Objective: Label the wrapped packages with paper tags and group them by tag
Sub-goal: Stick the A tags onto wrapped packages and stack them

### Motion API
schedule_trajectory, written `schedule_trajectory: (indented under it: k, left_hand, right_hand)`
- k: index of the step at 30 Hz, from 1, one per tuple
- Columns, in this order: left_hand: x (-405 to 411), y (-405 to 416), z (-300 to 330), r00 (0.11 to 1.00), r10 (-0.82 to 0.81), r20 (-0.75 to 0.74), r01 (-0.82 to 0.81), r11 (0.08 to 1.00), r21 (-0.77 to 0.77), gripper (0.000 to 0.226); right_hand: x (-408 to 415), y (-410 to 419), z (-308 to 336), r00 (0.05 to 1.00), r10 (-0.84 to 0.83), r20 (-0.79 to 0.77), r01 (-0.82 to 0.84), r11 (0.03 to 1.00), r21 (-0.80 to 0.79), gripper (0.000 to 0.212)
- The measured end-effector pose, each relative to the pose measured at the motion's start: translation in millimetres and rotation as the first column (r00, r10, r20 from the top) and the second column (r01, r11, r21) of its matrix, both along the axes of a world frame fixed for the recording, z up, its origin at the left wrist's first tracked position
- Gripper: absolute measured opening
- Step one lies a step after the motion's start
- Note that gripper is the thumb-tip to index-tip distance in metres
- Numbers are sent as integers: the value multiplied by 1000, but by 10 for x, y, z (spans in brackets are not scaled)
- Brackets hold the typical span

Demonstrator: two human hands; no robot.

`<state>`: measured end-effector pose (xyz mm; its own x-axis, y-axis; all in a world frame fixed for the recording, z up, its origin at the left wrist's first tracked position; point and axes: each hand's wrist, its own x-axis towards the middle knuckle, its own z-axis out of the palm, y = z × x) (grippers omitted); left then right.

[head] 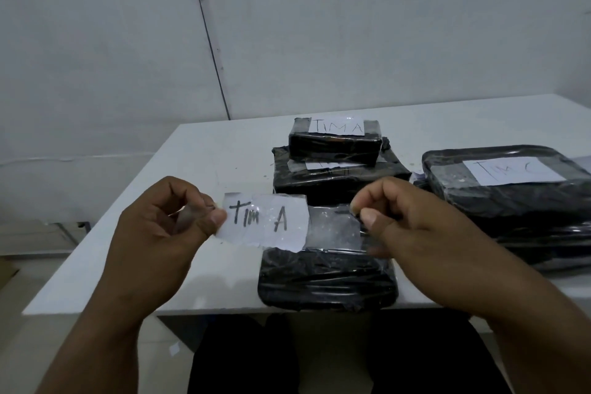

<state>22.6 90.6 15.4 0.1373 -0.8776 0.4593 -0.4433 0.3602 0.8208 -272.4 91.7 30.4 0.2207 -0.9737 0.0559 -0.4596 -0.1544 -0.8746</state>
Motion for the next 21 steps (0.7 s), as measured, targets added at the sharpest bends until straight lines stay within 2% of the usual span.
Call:
schedule_trajectory:
  k: [3, 5, 7, 12, 17, 21]
  left_hand:
    - [-48, 41, -52, 998, 26, -54, -24, 999, 45, 25]
    - [-104, 59, -83, 995, 39, -89, -32, 996, 78, 19]
    - [-149, 62, -108, 991, 53, -121, -42, 995, 89, 19]
    - [-261, 69, -130, 983, 51, -175, -29, 991, 128, 21]
    - [-381, 47, -174, 967, 73, -245, -24, 980, 197, 25]
    - [-472, 22, -212, 964, 136, -227, -75, 963, 260, 23]
  right_hand:
    - [44, 5, -17, 956, -54, 287, 21, 993, 117, 8]
    - [57, 21, -36, 924, -72, 377, 14, 988, 157, 27]
    - [73, 36, -53, 913, -95, 397, 33, 986, 162, 35]
    - [30, 31, -105, 855, -180, 487, 111, 980, 168, 17]
    - [-49, 27, -167, 814, -256, 522, 200, 966, 161, 17]
    - [-89, 62, -243, 807, -299, 509, 235, 954, 188, 19]
